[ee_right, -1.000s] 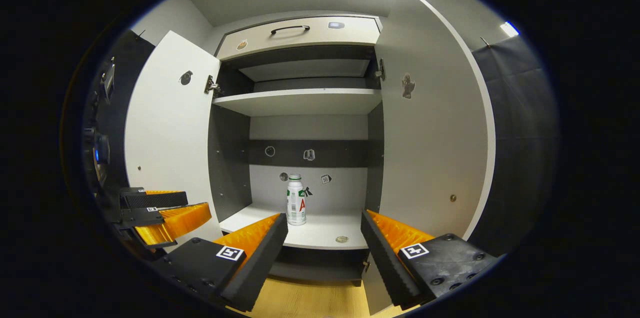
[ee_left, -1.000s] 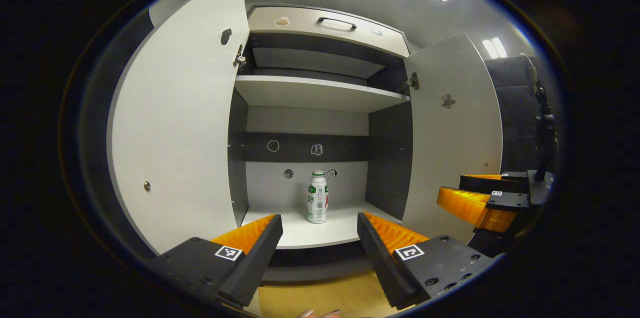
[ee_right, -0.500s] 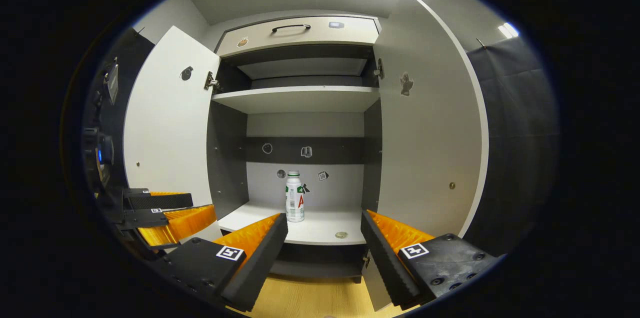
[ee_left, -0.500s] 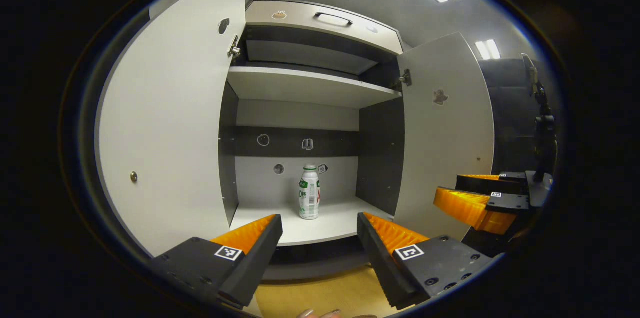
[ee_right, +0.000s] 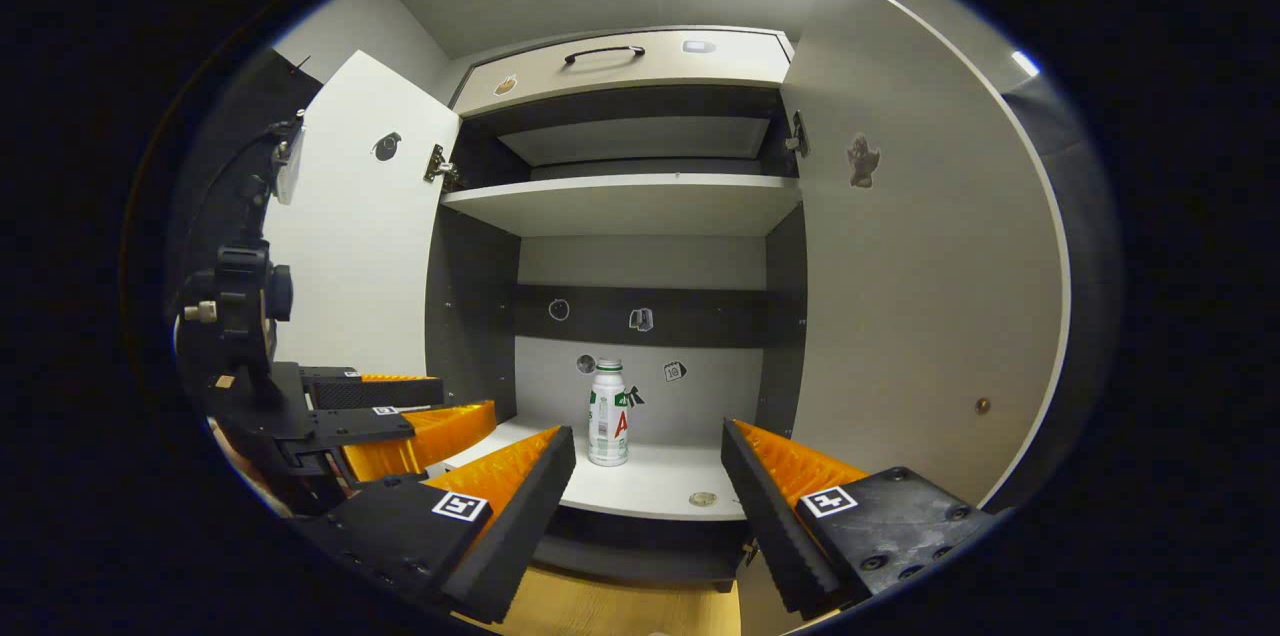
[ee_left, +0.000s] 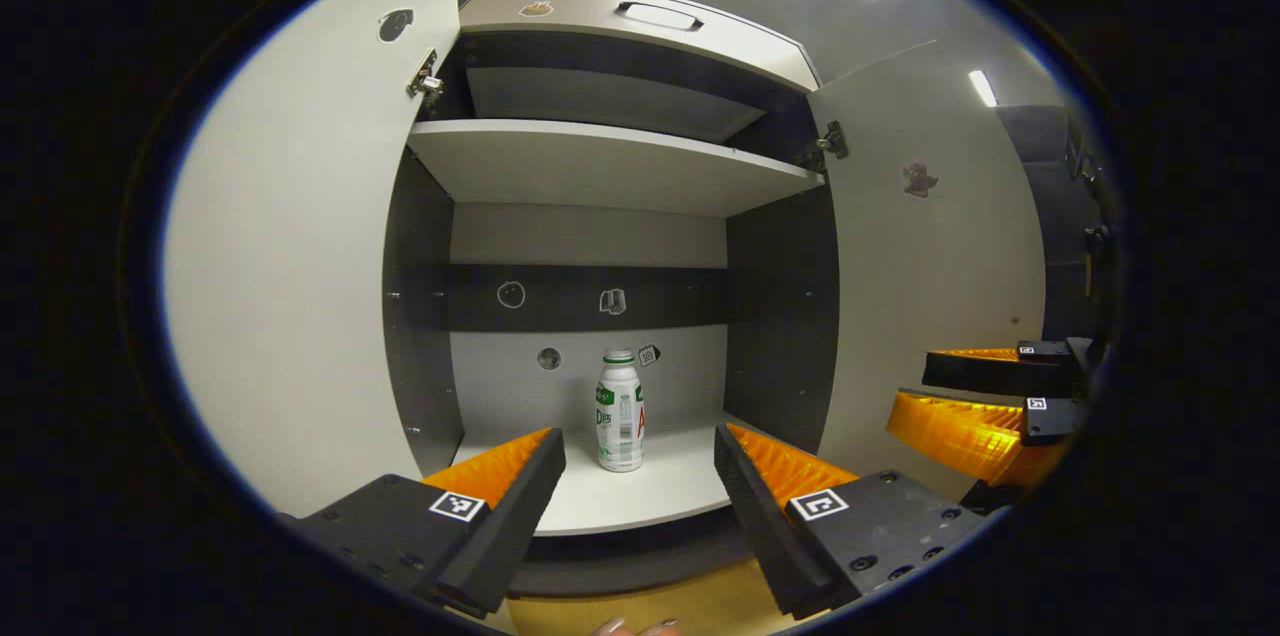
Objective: Grasp the bottle in the cabinet with the left hand and place it on the coaster, then close the right door with the right hand and the left door with the left hand.
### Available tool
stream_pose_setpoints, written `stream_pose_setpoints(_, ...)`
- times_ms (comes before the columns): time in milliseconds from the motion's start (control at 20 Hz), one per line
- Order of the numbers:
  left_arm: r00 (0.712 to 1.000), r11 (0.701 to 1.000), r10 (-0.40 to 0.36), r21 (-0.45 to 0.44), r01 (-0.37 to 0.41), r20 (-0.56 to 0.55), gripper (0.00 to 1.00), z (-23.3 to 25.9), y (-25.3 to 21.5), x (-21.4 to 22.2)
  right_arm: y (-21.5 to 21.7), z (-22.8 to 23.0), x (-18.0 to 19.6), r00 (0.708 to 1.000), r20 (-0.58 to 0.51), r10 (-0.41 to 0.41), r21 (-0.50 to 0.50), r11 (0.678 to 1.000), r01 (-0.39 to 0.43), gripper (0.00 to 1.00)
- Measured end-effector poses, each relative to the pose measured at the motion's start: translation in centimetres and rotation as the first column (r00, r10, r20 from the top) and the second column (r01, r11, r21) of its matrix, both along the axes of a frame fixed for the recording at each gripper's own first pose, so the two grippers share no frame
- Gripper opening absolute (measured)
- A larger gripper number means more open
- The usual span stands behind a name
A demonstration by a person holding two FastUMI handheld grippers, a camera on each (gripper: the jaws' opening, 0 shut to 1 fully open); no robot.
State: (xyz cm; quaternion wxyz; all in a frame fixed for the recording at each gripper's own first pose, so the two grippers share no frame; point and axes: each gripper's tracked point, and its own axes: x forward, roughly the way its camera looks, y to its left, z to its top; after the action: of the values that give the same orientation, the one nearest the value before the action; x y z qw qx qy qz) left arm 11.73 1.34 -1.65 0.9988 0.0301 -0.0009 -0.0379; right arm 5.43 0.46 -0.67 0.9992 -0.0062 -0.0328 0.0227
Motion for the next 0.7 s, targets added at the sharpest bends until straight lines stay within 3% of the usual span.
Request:
stream_pose_setpoints(400,1.0,1.0,0.005,-0.013,-0.005,0.003,0.95,-1.6,-0.1,7.6,-0.7,-0.8,3.3,0.995,0.04,0.087,-0.108,0.991,-0.082,0.97)
stream_pose_setpoints(700,1.0,1.0,0.01,-0.015,-0.01,-0.016,0.95,-3.3,0.7,11.6,-0.6,-2.1,5.8,0.989,0.032,0.143,-0.11,0.984,-0.138,0.97)
